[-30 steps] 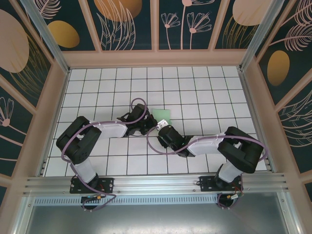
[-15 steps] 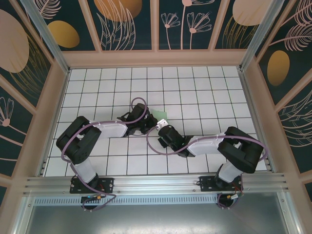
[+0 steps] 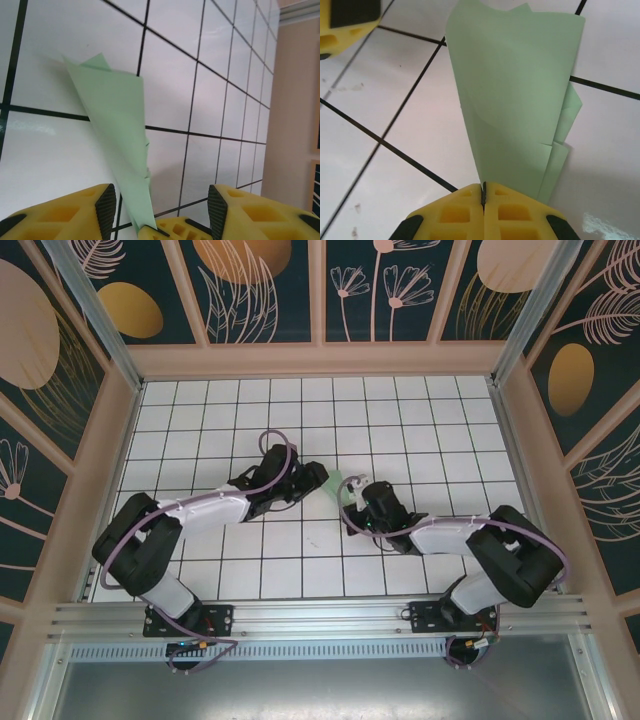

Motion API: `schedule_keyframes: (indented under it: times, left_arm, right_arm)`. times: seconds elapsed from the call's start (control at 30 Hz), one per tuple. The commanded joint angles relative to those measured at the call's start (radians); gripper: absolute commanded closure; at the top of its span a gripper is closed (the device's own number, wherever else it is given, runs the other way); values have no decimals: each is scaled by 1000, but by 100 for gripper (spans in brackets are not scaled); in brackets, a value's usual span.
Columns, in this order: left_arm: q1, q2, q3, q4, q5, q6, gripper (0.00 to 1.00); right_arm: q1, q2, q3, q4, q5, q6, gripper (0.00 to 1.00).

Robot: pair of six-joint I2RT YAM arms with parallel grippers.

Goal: Fold a paper plane with a square sheet of paper (pick it up from the middle)
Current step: Fold the wing for the fifth time at the center of the table.

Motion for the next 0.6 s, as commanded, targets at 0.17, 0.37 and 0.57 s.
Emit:
schedule_keyframes:
  times: [0.17, 0.37, 0.57]
  left_arm:
    - [-4, 9, -18, 95, 36, 40, 46]
    - [-7, 82, 6, 149, 136, 61, 55]
    - [-9, 152, 38, 155, 174, 77, 59]
  right_arm:
    - [-151, 53, -53, 213, -403, 188, 98]
    - [-216, 125, -68, 279, -456, 271, 99]
    - [-246, 160, -108, 370, -452, 353, 99]
